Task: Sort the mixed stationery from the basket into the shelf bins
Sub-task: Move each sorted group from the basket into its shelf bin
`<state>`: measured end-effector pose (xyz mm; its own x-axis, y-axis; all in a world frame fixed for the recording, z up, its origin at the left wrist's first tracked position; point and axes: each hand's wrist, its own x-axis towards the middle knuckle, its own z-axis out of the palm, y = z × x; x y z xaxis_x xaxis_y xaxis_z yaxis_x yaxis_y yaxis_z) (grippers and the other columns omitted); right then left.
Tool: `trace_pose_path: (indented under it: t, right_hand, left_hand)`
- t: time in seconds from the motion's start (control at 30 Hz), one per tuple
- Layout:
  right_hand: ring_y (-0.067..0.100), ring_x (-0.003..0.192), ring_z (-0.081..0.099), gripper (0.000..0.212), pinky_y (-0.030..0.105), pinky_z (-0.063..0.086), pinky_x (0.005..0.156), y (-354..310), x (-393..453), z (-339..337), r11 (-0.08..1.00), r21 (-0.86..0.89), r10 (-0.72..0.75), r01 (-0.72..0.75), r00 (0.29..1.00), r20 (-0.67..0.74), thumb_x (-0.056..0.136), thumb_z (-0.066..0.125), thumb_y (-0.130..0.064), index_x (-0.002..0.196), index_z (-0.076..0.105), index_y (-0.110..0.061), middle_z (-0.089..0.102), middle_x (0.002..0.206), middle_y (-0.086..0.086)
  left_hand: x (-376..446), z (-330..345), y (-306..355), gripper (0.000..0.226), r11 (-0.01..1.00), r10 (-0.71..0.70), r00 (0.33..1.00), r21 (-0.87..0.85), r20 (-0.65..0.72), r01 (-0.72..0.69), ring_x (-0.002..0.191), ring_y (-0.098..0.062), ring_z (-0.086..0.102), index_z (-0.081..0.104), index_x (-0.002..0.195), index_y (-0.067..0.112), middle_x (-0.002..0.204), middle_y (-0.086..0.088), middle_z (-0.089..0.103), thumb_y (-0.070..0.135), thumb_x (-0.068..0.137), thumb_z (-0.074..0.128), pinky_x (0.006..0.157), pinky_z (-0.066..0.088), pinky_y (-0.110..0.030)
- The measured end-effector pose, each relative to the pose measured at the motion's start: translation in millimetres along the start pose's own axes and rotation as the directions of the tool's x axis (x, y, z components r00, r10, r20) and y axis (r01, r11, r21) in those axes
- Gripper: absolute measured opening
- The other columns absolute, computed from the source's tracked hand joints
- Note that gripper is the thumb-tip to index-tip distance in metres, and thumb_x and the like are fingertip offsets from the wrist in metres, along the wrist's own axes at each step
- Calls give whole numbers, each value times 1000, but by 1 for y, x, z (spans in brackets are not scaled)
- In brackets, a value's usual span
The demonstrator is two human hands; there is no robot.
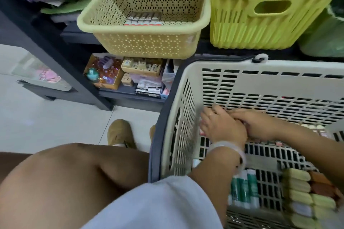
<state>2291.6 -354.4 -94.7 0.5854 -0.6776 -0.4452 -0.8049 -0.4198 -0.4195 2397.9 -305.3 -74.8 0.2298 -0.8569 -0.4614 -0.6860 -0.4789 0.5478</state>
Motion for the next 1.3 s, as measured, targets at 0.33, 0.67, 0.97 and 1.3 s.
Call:
trace_pose_path:
  t: [0.33, 0.67, 0.97, 1.3]
  right_hand:
    - [8, 132, 37, 38, 11, 16, 104, 35, -9, 34, 991, 99, -59, 90, 959, -277, 88, 56, -5, 121, 60, -22, 40, 144, -7]
    - [-2, 121, 38, 41, 4, 25, 98, 50, -11, 30, 938, 338, 10, 72, 971, -237, 89, 49, 3, 116, 62, -25, 47, 136, -11]
    - [-9, 82, 59, 52, 4, 41, 51, 50, -15, 24, 796, 601, 76, 71, 973, -216, 89, 41, 10, 85, 64, -37, 57, 114, -17]
    - [27, 98, 61, 46, 52, 48, 89, 56, -14, 26, 743, 669, 173, 23, 959, -226, 88, 40, 10, 85, 70, -24, 69, 98, -6]
  left_hand:
    - [18, 49, -42, 67, 999, -33, 991, 31, -131, 37, 136, -28, 20, 17, 143, 2, 149, -13, 21, 25, 91, 53, 113, 23, -37]
    - [42, 49, -34, 50, 886, -291, 956, -366, 35, 284, 118, -30, 44, 42, 127, 4, 127, -14, 45, 30, 85, 52, 99, 40, -44]
    - [48, 43, -26, 43, 553, -343, 893, -706, 290, 442, 103, -26, 61, 34, 128, 14, 119, -15, 58, 36, 92, 41, 81, 50, -35]
    - [54, 39, -21, 46, 703, -217, 899, -578, 380, 415, 82, -19, 63, 42, 121, 9, 101, -10, 62, 24, 84, 64, 67, 55, -29]
